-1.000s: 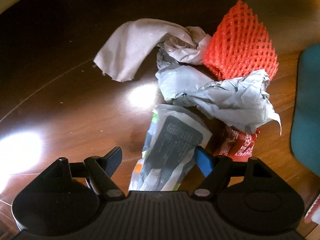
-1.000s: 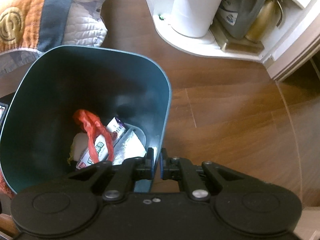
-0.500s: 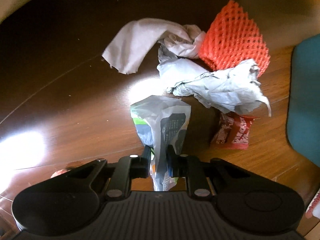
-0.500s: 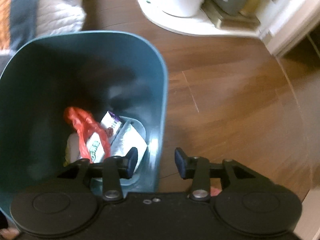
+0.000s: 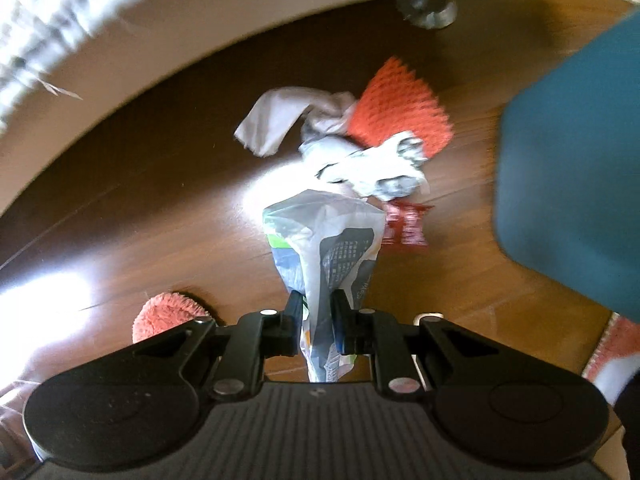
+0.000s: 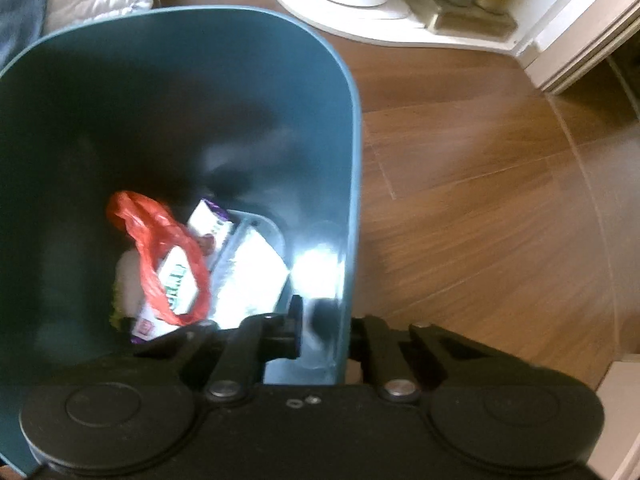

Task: Collect trash
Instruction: 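Carry the white wrapper with the left tool into the wastebasket and release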

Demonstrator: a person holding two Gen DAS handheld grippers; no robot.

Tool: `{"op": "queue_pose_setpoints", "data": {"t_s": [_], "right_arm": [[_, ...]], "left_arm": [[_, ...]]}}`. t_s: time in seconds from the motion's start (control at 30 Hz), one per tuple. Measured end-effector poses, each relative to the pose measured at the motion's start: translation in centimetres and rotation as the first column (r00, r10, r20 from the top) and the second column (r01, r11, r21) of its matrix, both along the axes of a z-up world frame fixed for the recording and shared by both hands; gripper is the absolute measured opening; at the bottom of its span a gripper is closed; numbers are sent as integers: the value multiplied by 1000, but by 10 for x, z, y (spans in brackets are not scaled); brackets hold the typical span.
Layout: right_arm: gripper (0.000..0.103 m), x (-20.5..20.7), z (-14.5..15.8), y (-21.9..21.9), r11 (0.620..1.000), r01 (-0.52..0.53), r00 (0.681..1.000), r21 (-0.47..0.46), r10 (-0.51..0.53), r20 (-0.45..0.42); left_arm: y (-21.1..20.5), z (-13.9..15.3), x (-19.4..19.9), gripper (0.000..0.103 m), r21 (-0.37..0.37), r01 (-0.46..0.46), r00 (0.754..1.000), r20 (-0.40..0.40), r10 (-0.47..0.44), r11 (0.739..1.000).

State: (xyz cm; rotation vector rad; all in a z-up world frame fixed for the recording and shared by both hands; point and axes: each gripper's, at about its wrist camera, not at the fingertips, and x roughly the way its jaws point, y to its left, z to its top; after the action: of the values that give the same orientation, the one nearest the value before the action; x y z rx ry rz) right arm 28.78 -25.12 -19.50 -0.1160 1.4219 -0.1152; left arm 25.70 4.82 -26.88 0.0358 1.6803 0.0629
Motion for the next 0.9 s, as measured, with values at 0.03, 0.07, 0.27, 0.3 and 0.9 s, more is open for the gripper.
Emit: {"op": "queue_pose_setpoints", "data": {"t_s": [0.03,0.07,0.27,0.3,0.9], "right_arm": [[8,-1,0,-1,1000,10,1000,8,-10,1],[7,-2,1,-2,1000,23,1000,20,-23,5],[4,-18,23,14,999,-26,994,38,21,104],[4,-22,28,22,998,-54,992,12,52,113],[5,-59,75,70,969,-169,982,-180,182,58]], "left_arm": [[-4,10,0,15,0,11,1000,17,-11,1000],[-7,21,-1,15,-4,20,999,32,-20,1000],[-19,79,-10,15,-38,45,990,132,-40,998],[-19,89,-12,15,-44,44,988,150,-37,998],[-48,210,-54,15,-247,141,922,385,-37,959]]}}
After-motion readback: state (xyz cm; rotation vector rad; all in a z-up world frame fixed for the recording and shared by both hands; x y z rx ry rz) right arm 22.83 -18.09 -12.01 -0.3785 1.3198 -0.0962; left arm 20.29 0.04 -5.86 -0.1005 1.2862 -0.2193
